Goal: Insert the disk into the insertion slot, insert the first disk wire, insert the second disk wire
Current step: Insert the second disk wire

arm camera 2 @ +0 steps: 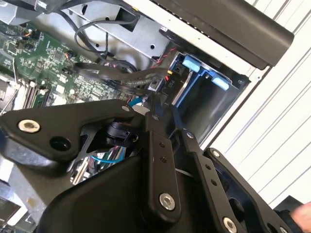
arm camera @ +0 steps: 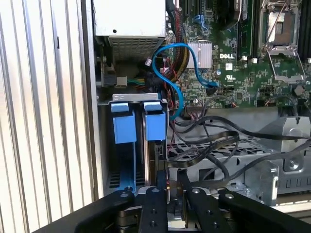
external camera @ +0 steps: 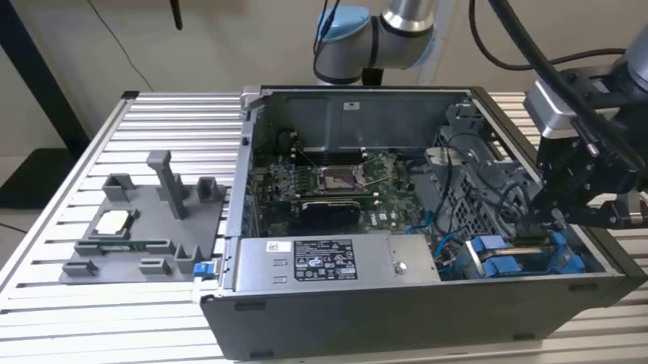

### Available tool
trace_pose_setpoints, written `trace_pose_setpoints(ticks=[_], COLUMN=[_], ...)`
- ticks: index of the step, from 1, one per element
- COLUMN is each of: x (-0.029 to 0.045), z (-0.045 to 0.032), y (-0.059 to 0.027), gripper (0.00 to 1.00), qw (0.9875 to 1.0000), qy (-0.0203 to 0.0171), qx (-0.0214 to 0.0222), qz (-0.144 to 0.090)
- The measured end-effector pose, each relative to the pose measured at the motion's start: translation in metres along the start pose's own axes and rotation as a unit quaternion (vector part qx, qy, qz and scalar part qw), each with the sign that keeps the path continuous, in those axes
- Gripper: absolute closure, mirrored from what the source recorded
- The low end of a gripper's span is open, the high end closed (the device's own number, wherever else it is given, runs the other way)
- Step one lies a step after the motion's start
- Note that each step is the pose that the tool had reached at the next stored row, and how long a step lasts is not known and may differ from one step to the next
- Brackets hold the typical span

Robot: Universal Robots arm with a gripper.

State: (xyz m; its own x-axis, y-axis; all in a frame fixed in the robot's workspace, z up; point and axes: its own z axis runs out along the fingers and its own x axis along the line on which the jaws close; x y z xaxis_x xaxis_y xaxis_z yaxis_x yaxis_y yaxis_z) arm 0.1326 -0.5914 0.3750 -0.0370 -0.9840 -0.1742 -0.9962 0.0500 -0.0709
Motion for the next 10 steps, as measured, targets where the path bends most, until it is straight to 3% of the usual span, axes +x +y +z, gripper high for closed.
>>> trace_pose_setpoints(ticks=[10], x=[-0.0037], z=[-0.0212], y=[-0.0015], gripper=[0.76], qw=[1.0], qy=[0.0004], qx=[-0.0021], qz=[0.0])
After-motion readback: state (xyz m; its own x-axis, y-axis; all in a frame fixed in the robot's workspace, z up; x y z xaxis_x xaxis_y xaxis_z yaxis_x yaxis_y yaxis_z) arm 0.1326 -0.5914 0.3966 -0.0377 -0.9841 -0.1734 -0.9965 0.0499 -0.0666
